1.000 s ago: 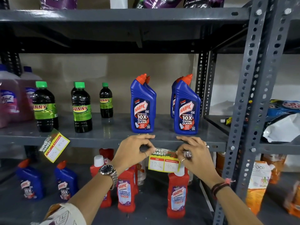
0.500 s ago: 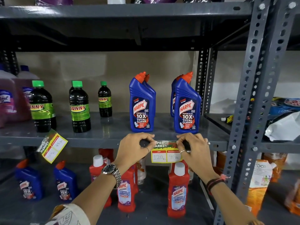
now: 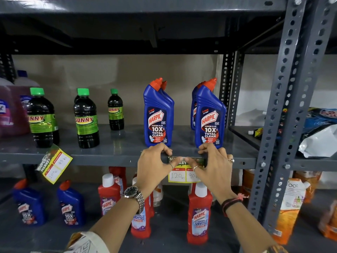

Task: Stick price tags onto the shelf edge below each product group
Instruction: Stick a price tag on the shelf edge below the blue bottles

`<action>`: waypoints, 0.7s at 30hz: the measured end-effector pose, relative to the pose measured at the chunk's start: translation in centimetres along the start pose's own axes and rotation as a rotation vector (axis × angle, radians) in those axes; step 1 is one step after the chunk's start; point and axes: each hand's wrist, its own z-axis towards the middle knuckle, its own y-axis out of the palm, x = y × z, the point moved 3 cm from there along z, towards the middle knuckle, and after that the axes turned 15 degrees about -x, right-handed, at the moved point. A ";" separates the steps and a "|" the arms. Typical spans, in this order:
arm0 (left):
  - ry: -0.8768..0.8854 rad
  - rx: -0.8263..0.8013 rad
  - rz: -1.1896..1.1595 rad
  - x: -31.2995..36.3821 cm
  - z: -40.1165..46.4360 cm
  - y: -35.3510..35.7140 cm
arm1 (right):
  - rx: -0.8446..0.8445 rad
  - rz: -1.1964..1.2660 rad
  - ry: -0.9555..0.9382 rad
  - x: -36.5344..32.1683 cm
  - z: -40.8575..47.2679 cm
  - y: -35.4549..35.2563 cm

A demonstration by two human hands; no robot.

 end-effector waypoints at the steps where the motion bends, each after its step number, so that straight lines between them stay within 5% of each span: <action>1: -0.002 -0.003 -0.005 -0.1 0.0 0.2 | -0.010 0.003 -0.006 0.2 0.0 0.0; 15: 0.066 -0.173 -0.010 -1.1 -0.7 -0.4 | -0.239 0.121 -0.084 0.7 0.0 -2.2; 21: 0.102 -0.170 0.178 -4.1 -3.2 -3.0 | -0.302 0.154 -0.024 0.7 0.0 -2.6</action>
